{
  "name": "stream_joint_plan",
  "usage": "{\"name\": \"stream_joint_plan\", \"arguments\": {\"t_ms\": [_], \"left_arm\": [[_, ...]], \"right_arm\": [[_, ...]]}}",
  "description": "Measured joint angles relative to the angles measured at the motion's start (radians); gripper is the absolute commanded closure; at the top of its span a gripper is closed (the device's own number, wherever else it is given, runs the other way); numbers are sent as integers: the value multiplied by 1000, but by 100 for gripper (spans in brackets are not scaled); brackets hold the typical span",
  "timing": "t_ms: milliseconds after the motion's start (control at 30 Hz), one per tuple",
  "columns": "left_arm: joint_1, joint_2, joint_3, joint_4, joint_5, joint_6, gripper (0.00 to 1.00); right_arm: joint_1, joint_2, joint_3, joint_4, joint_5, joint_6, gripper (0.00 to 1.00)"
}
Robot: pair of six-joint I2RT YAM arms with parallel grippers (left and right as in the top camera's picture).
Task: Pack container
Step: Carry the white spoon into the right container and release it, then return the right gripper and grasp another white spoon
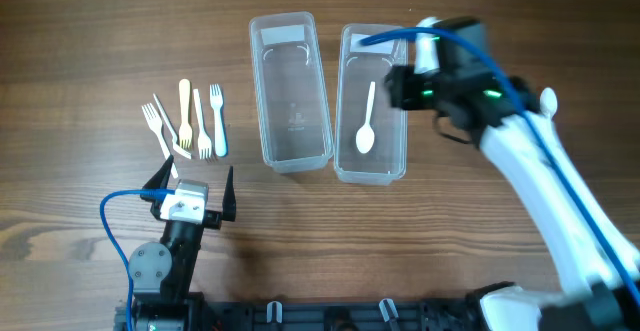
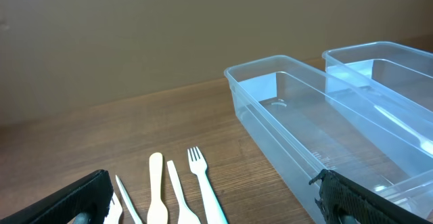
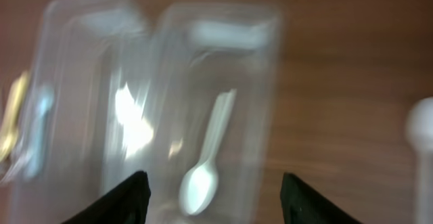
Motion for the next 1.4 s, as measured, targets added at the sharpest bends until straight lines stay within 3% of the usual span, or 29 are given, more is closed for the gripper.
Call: {"name": "stream_joint_plan", "arguments": {"t_ms": [100,133,200,333,567,900,1033,1400], "left_arm": [[0,0,0,0,0,0,0],[0,0,0,0,0,0,0],[0,0,0,0,0,0,0],[0,0,0,0,0,0,0],[0,0,0,0,0,0,0],[0,0,0,0,0,0,0],[0,0,0,0,0,0,0],[0,0,0,0,0,0,0]], "right_arm": [[-70,-161,28,-131,226,-3,34],[-116,-203,35,-254,349,-22,33],[-164,-175,26,-278,380,-51,34],[-237,-100,7,-240,370,-97,38],[-410,183,-7,-128,215,-172,44],[-421,330,-10,17,143,-212,44],[-422,343,-34,60,143,-224,36],[-427,515,-45,97,143,-233,41]]}}
